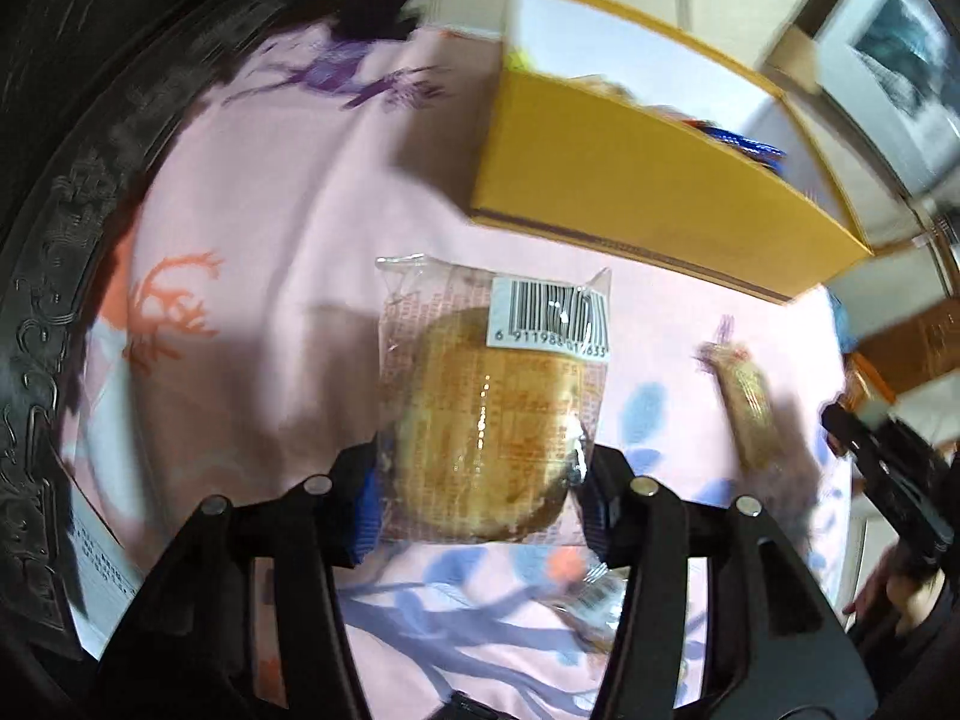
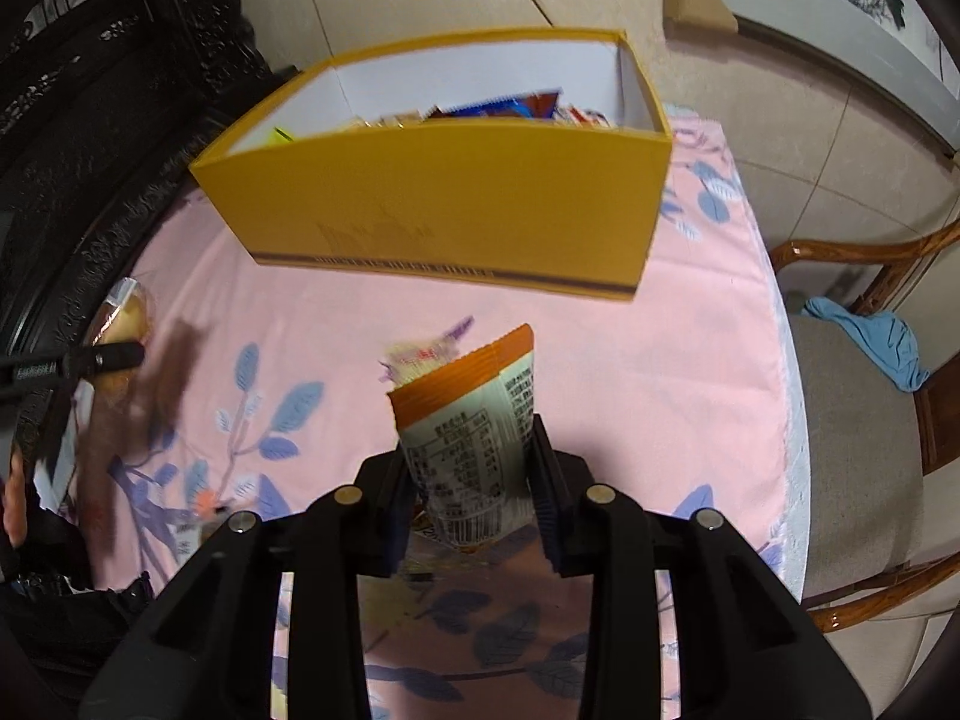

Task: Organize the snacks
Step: 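Carry both snacks into the yellow box and open both tools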

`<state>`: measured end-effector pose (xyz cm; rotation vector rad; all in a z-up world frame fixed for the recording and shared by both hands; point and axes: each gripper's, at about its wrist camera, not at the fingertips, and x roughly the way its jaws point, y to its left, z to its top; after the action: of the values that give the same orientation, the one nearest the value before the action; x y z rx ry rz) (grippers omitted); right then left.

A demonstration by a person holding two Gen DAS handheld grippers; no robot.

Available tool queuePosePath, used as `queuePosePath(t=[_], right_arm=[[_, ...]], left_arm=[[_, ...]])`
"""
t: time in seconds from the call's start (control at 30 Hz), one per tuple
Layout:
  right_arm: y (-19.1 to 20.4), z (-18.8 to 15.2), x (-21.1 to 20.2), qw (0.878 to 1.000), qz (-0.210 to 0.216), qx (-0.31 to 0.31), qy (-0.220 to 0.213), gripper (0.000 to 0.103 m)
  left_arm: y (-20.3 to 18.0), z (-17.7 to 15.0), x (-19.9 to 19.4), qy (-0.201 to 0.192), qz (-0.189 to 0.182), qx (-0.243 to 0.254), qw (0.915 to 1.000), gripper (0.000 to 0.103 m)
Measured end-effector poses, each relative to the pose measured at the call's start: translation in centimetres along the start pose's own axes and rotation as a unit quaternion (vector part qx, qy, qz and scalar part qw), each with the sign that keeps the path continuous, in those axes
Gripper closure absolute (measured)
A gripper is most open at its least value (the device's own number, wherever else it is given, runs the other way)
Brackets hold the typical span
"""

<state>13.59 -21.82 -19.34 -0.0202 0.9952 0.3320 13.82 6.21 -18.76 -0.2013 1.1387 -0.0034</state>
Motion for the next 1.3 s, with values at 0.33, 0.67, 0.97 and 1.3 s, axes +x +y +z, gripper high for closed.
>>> queuePosePath(t=[0.33, 0.67, 0.97, 1.3], right_arm=[[1.7, 4.5, -2.1, 0.999, 0.015, -0.012, -0.042, 0.068], [3.0, 15.1, -4.0, 0.994, 0.020, -0.026, -0.108, 0.068], [1.5, 17.6, -3.5, 0.994, 0.018, -0.006, -0.111, 0.068], [1.0, 18.6, -2.7, 0.994, 0.012, 0.000, -0.113, 0.068]], left_arm=[[-5.7, 4.6, -2.6, -0.035, -0.009, 0.054, 0.9979, 0.050], [-11.1, 14.1, -2.6, -0.076, -0.005, 0.071, 0.9946, 0.050], [-12.3, 15.9, -1.4, -0.069, -0.005, 0.073, 0.9949, 0.049], [-11.8, 17.2, -1.0, -0.071, -0.002, 0.063, 0.9955, 0.047]])
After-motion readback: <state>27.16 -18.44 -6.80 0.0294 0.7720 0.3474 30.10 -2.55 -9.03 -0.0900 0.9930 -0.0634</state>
